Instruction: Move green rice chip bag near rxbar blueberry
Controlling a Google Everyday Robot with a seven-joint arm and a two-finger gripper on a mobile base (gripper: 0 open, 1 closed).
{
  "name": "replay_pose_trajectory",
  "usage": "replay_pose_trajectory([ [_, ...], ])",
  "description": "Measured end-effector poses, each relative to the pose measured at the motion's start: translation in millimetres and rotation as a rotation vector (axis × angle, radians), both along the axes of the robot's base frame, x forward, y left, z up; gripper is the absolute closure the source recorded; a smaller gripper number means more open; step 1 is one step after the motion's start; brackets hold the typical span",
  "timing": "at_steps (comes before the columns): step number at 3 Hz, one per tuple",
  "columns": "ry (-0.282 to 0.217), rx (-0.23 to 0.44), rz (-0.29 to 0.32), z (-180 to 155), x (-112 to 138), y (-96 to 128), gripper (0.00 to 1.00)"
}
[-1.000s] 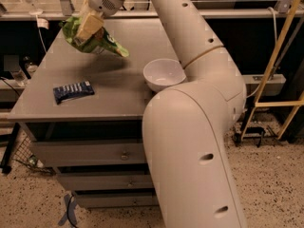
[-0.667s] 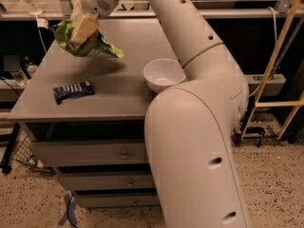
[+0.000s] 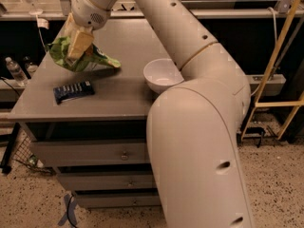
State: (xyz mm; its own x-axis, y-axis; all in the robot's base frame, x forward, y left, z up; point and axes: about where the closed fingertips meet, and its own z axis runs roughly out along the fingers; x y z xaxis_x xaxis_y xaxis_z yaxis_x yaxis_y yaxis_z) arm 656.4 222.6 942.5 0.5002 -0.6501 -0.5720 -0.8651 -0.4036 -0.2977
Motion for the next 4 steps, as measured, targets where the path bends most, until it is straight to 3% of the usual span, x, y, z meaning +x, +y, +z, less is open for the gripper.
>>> replay_pose_trajectory([
  [1, 0.022, -0.029, 0.025, -14.7, -10.8, 4.5, 1.0],
  [4, 0.023, -0.017, 0.026, -21.6, -8.0, 16.2, 0.28],
])
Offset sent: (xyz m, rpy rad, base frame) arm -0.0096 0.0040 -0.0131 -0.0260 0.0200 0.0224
